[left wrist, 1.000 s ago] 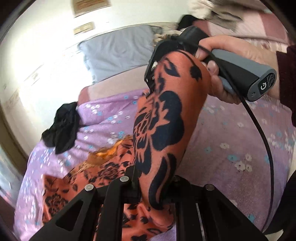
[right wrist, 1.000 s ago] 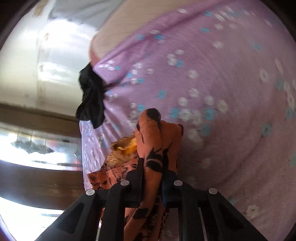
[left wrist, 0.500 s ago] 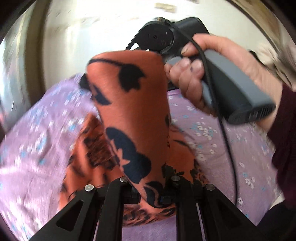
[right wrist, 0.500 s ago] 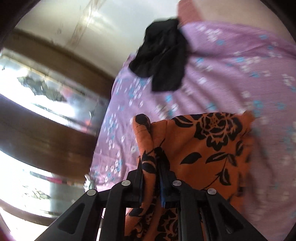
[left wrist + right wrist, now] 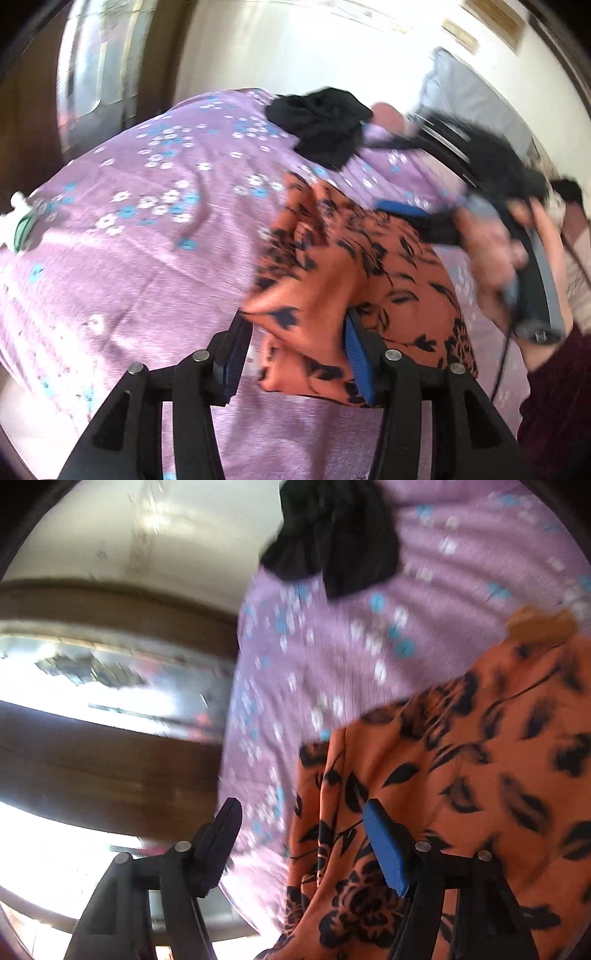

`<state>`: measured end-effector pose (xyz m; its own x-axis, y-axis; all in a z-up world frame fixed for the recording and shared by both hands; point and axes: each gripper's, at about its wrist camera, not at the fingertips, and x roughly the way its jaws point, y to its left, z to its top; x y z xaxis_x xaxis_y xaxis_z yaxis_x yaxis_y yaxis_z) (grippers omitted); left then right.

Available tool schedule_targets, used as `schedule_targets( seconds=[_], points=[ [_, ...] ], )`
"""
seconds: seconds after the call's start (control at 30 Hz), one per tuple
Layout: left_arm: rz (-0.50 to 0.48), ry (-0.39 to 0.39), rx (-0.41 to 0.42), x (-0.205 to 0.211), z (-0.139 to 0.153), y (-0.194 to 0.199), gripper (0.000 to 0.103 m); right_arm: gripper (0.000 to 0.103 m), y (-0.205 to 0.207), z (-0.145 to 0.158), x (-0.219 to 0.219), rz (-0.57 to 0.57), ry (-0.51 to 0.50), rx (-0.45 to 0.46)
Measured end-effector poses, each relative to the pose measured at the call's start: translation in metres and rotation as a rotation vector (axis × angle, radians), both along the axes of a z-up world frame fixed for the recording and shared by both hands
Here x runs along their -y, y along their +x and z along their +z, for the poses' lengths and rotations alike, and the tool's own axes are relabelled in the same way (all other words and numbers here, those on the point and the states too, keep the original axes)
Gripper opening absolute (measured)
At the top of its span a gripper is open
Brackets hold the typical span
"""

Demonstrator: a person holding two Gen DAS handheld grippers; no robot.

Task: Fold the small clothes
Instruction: 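Fold the lifted dress end over the bundle with the right gripper and release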

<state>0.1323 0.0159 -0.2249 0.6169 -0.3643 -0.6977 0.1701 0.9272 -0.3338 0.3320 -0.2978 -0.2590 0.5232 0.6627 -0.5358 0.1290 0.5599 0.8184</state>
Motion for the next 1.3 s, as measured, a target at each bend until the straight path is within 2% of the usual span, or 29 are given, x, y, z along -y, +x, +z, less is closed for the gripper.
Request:
schedule_targets(
  seconds=[0.07, 0.17, 0.27, 0.37, 0.5, 0.53, 0.57, 0.6, 0.7, 0.73, 0.77, 0.83, 0.9, 0.97, 1.13, 1.2, 1.23, 1.3],
  points=[
    [0.065, 0.017, 0.05, -0.011, 0.01, 0.0, 0.051, 0.071, -0.02, 0.011, 0.022, -0.038, -0.02, 0.038],
    [0.13, 0.04, 0.186, -0.018, 0.032, -0.001, 0.051, 0.07, -0.044, 0.022, 0.042, -0.06, -0.081, 0.042],
    [0.12, 0.048, 0.263, -0.011, 0.04, 0.005, 0.057, 0.069, -0.067, 0.027, 0.052, -0.061, -0.086, 0.041],
    [0.042, 0.061, 0.253, 0.017, 0.036, 0.015, 0.057, 0.069, -0.096, 0.023, 0.053, -0.055, -0.09, 0.044],
    [-0.028, 0.17, 0.207, 0.05, 0.02, 0.023, 0.057, 0.062, -0.126, 0.008, 0.045, -0.056, -0.069, 0.036],
    [-0.018, 0.193, 0.191, 0.05, 0.014, 0.024, 0.057, 0.057, -0.131, -0.001, 0.045, -0.067, -0.071, 0.019],
    [0.007, 0.231, 0.164, 0.052, 0.007, 0.031, 0.057, 0.045, -0.134, -0.011, 0.045, -0.079, -0.065, -0.001],
    [0.027, 0.255, 0.137, 0.05, 0.0, 0.037, 0.057, 0.038, -0.135, -0.018, 0.046, -0.087, -0.06, -0.012],
    [0.077, 0.285, 0.048, 0.037, -0.02, 0.051, 0.059, 0.017, -0.143, -0.039, 0.054, -0.12, -0.023, -0.047],
    [0.087, 0.305, 0.035, 0.037, -0.026, 0.055, 0.059, 0.007, -0.146, -0.047, 0.056, -0.124, -0.017, -0.066],
    [0.093, 0.321, 0.029, 0.034, -0.031, 0.057, 0.06, 0.003, -0.146, -0.051, 0.055, -0.118, -0.02, -0.078],
    [0.108, 0.347, -0.022, 0.029, -0.045, 0.065, 0.06, 0.0, -0.15, -0.065, 0.047, -0.085, -0.028, -0.101],
    [0.115, 0.311, -0.091, 0.021, -0.06, 0.072, 0.06, 0.0, -0.156, -0.075, 0.032, -0.041, -0.08, -0.108],
    [0.12, 0.277, -0.114, 0.015, -0.061, 0.073, 0.06, 0.0, -0.163, -0.074, 0.018, -0.02, -0.16, -0.07],
    [0.118, 0.29, -0.095, 0.014, -0.057, 0.072, 0.06, 0.0, -0.151, -0.051, 0.022, 0.012, -0.223, -0.098],
    [0.135, 0.289, -0.062, 0.012, -0.049, 0.071, 0.059, 0.002, -0.146, -0.029, 0.022, 0.021, -0.291, -0.044],
    [0.143, 0.286, -0.043, 0.011, -0.044, 0.07, 0.059, 0.007, -0.139, -0.013, 0.025, 0.006, -0.333, -0.001],
    [0.149, 0.288, 0.0, 0.011, -0.035, 0.069, 0.059, 0.007, -0.127, 0.001, 0.033, -0.029, -0.354, 0.021]
  ],
)
